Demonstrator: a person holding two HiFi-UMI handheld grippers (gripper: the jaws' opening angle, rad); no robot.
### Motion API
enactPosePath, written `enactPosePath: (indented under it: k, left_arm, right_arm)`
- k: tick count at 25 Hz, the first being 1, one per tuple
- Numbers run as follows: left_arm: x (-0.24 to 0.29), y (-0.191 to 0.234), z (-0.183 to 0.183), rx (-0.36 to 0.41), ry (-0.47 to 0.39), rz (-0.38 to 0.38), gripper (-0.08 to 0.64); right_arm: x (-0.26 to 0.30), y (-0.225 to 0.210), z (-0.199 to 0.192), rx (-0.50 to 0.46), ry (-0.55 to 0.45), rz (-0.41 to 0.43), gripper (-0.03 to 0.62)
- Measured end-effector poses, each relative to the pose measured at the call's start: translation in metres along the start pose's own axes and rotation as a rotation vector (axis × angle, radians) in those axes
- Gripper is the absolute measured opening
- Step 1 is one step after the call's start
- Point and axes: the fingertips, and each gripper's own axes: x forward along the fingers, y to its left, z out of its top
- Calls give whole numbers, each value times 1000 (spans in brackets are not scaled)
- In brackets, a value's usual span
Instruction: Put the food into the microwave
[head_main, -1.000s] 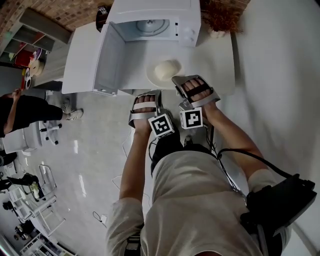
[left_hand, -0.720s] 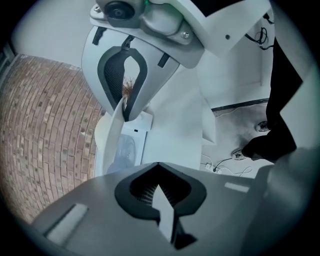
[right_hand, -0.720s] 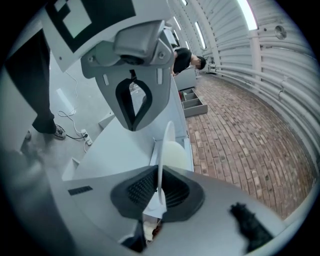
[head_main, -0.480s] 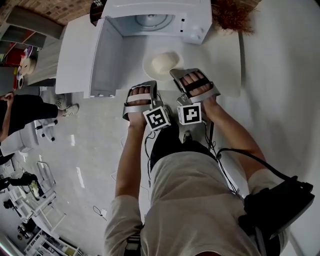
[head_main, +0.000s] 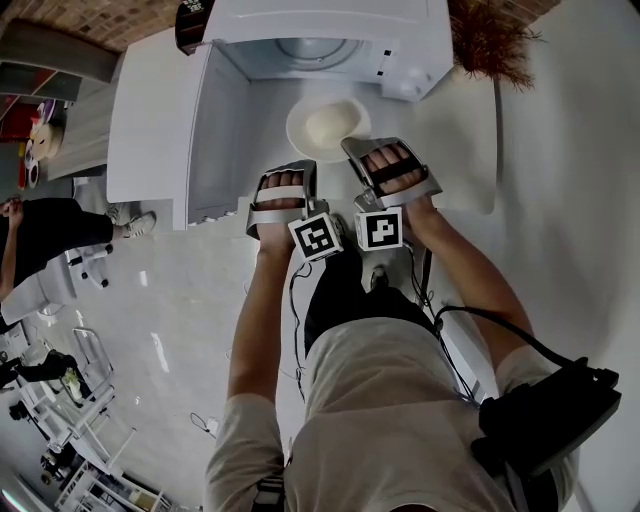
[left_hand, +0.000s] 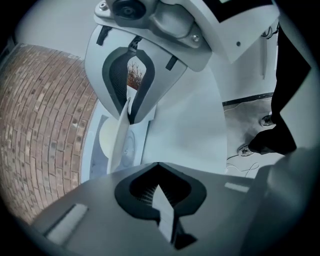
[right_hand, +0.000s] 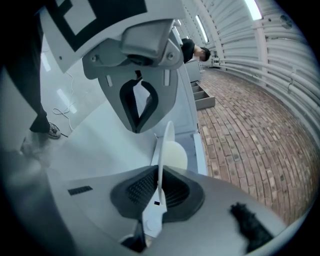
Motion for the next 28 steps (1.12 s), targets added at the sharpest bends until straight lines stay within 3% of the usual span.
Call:
enactPosePath:
  k: [17, 23, 28]
  left_arm:
    - [75, 39, -23, 18, -34, -35, 6]
    - [99, 55, -19, 13, -73, -9, 6]
    - [113, 64, -24, 44, -62, -34, 6]
  right_arm:
    - [86, -14, -16, 28, 85, 19, 26]
    - [110, -18, -28, 58, 110, 3, 26]
    - [127, -16, -34, 51, 119, 31, 26]
